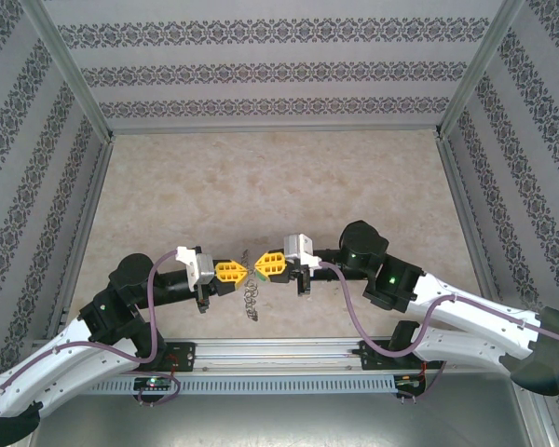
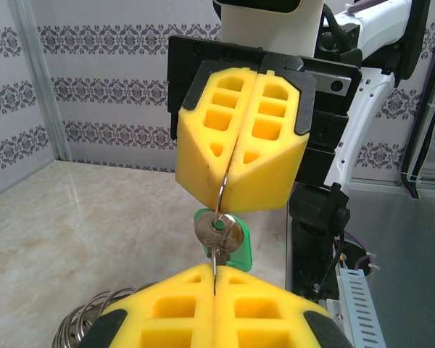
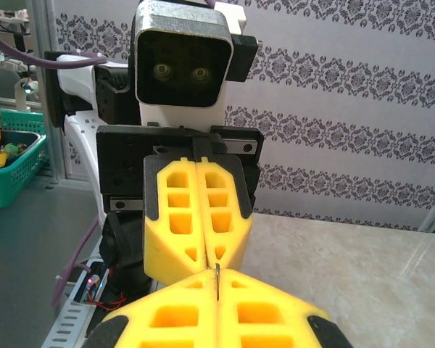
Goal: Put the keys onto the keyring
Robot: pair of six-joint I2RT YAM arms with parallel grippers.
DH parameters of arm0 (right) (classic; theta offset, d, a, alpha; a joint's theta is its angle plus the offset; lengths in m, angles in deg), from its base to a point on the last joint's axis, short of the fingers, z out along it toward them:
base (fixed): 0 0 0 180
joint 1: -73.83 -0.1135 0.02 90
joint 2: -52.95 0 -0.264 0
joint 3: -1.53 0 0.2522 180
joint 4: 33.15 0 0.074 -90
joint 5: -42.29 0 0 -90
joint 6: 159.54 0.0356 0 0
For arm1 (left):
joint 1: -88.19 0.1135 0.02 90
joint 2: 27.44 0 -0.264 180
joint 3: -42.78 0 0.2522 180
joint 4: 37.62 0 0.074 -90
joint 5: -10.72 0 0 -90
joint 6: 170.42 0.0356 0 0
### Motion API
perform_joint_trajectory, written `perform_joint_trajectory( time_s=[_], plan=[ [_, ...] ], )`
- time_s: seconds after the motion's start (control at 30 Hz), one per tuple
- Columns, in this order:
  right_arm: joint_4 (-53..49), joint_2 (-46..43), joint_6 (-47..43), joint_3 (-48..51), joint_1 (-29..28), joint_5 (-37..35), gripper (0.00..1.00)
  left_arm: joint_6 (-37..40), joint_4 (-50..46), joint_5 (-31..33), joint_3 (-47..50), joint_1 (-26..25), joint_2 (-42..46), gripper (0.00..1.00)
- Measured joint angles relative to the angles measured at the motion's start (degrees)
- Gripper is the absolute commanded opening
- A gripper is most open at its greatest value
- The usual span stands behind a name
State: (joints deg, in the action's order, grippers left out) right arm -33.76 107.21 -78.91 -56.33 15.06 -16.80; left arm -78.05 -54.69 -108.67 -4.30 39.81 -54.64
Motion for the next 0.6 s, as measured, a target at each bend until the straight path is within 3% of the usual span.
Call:
perform_joint_trajectory(
  time_s=[0.6],
  plan=[
    [0.0, 1.0, 0.0, 0.0, 0.0, 0.0, 0.00, 0.0, 0.3, 0.0, 0.0, 0.0, 0.0, 0.00]
  ],
)
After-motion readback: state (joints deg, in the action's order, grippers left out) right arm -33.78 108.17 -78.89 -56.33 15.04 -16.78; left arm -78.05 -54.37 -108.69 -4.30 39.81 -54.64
